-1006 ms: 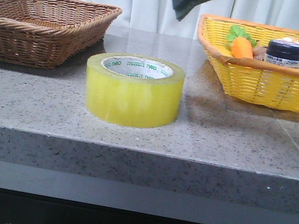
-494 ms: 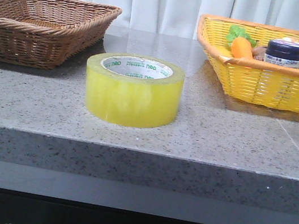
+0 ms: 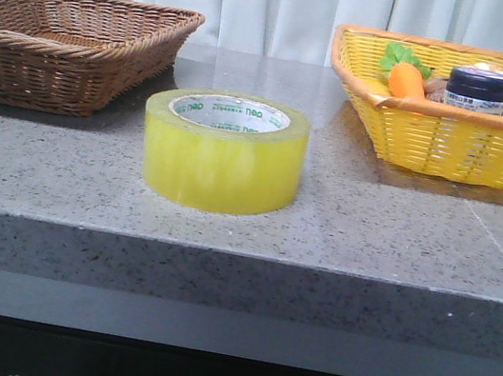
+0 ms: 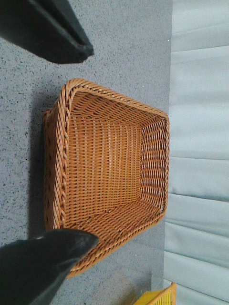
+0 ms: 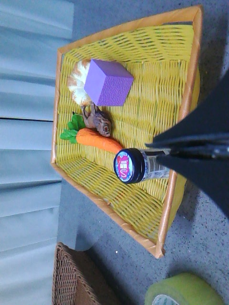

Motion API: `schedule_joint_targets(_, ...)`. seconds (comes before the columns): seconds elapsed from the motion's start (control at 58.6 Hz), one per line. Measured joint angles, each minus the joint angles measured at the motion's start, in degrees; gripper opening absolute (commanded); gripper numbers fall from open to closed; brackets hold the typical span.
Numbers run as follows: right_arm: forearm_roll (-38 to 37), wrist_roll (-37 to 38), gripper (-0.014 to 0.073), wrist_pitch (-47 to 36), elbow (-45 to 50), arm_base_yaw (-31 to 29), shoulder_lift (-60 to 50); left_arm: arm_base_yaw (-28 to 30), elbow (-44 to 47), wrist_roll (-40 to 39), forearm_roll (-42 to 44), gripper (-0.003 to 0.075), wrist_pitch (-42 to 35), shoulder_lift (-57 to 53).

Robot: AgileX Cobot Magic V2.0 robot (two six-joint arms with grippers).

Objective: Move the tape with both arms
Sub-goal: 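Open the right gripper and raise it away from the tape roll, then lower the left gripper into the tape roll and grasp its rim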

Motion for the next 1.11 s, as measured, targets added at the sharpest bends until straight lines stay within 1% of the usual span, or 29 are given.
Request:
schedule_joint_targets(0.119,0.0,0.0,-0.0069,0.0,0.8,0.0,-3.5,0.0,0.0,0.0,0.0,0.069,0.0,0.0)
schedule_joint_targets(0.256,0.0,0.0,-0.0069,-0.2,0.8,0.0,-4.1,0.0,-0.2,0.0,-0.1,0.069,0.2,0.0)
schedule_joint_targets(0.341,0.0,0.0,-0.0069,-0.2,0.9,0.0,-4.1,0.0,-2.1,0.0,-0.1,0.069,3.7,0.2)
schedule_joint_targets(0.477,0.0,0.0,-0.0069,-0.3,1.1,0.0,-4.1,-1.4,-8.6,0.0,-0.1,0.069,13.8,2.9)
schedule_joint_targets(0.614,0.0,0.0,-0.0069,-0.3,1.1,0.0,-4.1,-6.3,-16.0,0.0,-0.1,0.069,23.6,8.9)
schedule_joint_targets(0.716,0.0,0.0,-0.0069,-0.3,1.1,0.0,-4.1,-11.3,-20.6,0.0,-0.1,0.069,27.6,14.4)
schedule_joint_targets(0.921,0.0,0.0,-0.0069,-0.3,1.1,0.0,-4.1,-21.4,-27.6,0.0,-0.7,0.069,28.6,26.6)
schedule_joint_targets(1.108,0.0,0.0,-0.0069,0.5,1.1,0.0,-4.1,-27.5,-34.8,0.0,-6.6,0.069,28.9,38.3)
